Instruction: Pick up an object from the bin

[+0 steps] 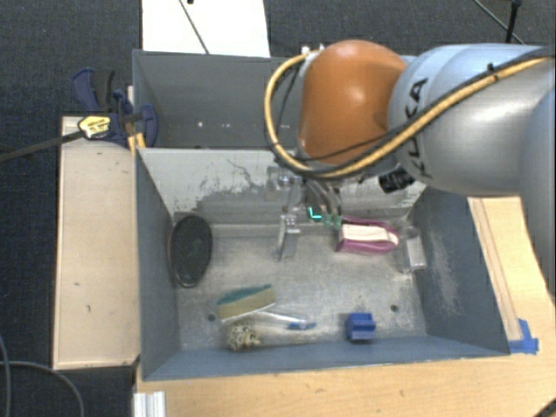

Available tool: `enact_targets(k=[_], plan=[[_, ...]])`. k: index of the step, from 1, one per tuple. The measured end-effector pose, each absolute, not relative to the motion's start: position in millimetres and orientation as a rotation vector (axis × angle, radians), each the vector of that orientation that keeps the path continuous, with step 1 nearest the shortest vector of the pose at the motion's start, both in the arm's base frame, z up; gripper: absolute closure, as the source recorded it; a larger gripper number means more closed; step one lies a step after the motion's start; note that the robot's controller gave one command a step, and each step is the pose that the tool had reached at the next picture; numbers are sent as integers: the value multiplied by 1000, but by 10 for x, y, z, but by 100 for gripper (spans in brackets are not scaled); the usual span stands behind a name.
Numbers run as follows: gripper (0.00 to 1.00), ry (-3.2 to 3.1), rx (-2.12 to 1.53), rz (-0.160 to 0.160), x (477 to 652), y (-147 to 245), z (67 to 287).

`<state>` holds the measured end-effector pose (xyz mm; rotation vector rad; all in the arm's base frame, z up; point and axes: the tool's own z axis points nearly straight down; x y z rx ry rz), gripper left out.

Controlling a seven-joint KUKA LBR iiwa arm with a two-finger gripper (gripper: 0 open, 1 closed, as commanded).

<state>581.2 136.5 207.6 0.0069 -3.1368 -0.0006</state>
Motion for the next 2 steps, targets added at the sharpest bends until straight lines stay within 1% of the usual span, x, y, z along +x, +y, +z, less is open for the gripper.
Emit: enact_targets(k=[1, 2], plan=[[0, -3129, 114, 3, 5114, 1273, 1242], [0, -3140, 119, -2, 4832, 1429, 681]])
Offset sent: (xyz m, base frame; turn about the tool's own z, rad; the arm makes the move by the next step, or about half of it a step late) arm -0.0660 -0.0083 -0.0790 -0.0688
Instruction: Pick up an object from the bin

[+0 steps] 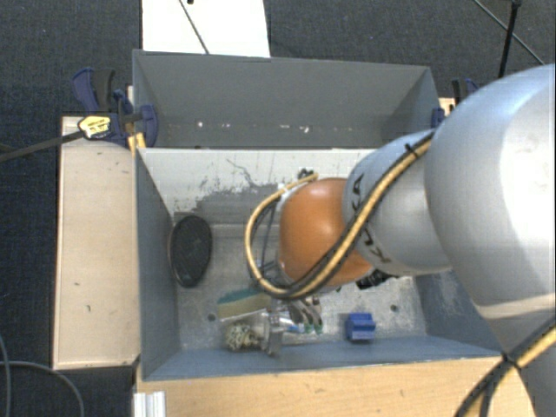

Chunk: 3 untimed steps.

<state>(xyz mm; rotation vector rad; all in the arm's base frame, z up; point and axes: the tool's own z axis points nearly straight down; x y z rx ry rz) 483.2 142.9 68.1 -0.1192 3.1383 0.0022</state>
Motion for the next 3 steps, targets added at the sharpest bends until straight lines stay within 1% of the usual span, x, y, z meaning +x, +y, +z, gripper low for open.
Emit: enact_targets(k=[1, 2, 3], plan=[[100, 3136, -110, 3, 4847, 1421, 702], [100, 3129, -43, 4, 5259, 1282, 1565], [100, 3130, -24, 5, 5311, 1400, 2978]])
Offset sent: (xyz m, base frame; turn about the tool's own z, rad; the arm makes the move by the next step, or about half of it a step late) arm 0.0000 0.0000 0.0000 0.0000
